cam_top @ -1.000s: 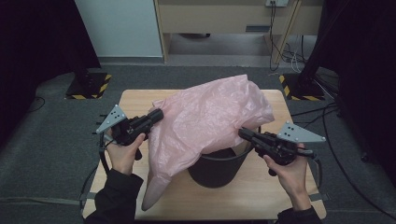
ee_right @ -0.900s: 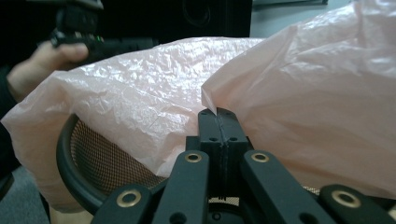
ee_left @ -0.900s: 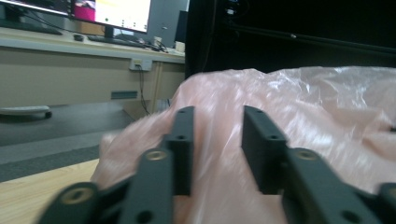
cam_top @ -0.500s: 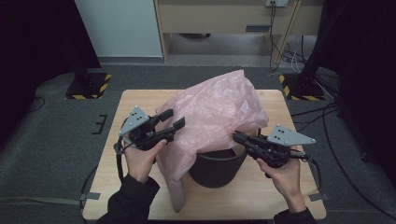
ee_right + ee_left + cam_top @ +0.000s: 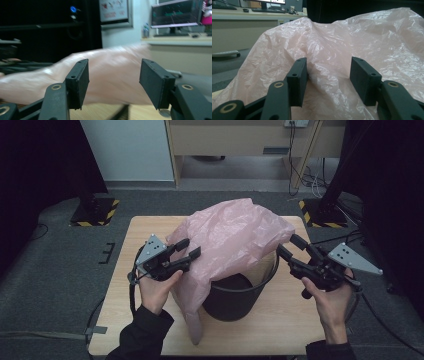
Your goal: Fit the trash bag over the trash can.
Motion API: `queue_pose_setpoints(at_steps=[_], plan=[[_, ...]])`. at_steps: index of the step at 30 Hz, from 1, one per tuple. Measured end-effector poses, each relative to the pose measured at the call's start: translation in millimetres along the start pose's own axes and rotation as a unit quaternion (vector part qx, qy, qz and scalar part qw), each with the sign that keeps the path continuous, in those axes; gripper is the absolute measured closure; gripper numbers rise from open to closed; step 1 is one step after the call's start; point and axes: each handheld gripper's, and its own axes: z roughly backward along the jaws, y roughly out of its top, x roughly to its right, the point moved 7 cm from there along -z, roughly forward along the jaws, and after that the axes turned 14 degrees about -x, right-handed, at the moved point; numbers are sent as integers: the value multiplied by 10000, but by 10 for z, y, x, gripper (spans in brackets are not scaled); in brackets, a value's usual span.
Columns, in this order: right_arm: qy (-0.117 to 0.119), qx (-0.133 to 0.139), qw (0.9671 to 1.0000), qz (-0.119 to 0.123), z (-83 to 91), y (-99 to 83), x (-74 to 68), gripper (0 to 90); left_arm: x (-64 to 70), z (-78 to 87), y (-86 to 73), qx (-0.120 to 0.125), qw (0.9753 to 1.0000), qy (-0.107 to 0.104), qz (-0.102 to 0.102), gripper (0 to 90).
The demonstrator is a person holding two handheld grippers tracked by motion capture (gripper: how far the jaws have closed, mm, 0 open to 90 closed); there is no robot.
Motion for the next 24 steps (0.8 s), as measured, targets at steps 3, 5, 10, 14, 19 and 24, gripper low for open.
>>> queue_pose_setpoints(at_steps=[3, 5, 10, 14, 19, 24], plan=[[-51, -102, 9999, -81, -140, -50, 138, 356, -4, -2, 1, 10, 10000, -17, -2, 478], [36, -102, 9999, -122, -244, -68, 196, 345, -7, -4, 1, 13, 10000, -30, 3, 478], [322, -243, 9988, -263, -452, -116, 229, 510, -12, -6, 1, 21, 10000, -59, 15, 478], [476, -344, 9982, -121, -470, -150, 153, 814, -16, -1, 0, 15, 10000, -73, 22, 480], [672, -480, 9965, 161, -435, -90, -10, 882, -52, 78, -10, 141, 9997, -179, 4, 585], [1000, -665, 9922, 330, -450, -100, -225, 886, -74, 155, -34, 284, 9990, -336, 56, 712]])
